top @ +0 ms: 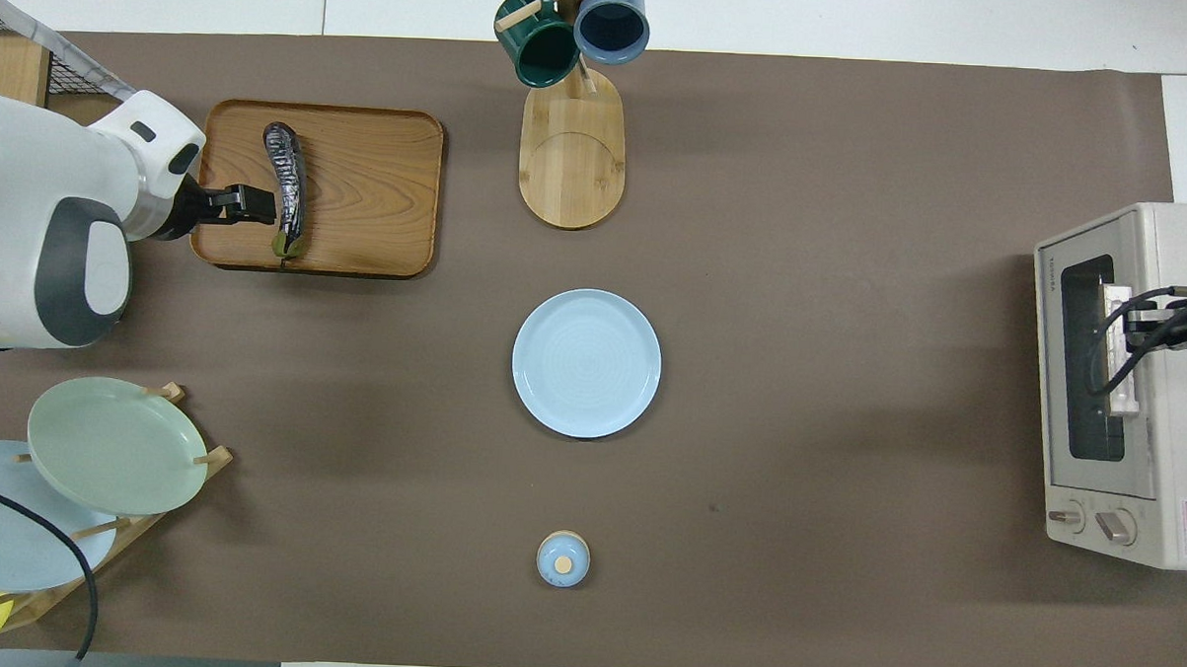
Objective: Put eggplant into oven
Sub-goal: 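Reach the left gripper to the purple eggplant on the tray and grasp it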
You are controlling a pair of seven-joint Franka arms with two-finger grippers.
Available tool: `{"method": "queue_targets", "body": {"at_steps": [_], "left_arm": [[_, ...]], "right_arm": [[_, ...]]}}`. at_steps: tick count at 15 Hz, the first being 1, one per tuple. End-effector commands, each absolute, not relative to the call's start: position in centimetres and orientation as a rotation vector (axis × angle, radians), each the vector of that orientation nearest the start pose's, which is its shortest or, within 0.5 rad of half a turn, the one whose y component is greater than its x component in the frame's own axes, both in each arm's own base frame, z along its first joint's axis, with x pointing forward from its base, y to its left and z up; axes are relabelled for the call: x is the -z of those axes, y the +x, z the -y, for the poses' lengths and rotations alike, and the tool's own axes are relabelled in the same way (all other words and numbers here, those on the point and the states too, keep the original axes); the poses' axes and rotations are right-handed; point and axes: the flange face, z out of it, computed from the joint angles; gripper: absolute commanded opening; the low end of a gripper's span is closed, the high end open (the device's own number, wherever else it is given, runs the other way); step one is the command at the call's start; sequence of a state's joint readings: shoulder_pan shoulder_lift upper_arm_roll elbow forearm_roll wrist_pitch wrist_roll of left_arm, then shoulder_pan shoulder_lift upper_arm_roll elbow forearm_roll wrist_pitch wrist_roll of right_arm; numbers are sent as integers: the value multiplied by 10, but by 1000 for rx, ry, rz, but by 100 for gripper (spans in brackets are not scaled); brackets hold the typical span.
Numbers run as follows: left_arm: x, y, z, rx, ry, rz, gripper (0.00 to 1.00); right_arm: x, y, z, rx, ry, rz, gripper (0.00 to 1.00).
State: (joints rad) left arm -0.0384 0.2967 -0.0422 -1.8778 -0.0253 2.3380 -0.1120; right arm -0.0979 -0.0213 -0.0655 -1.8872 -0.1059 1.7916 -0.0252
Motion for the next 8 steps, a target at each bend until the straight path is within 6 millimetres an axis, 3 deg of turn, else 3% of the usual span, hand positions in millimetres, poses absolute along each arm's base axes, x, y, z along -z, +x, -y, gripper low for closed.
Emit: {"method": "queue_targets", "body": {"at_steps": [1,3,8], "left_arm": [[-338,653,61,308,-3179,84,100],[-314,661,74,325,-3182,55,100],[-304,661,82,327,-3183,34,100]], "right_arm": [[-487,532,106,-117,-3247,-231,0],[-477,529,109,-136,-3264,-212,0],[-467,528,105,-138,-3293,-168,0]]}}
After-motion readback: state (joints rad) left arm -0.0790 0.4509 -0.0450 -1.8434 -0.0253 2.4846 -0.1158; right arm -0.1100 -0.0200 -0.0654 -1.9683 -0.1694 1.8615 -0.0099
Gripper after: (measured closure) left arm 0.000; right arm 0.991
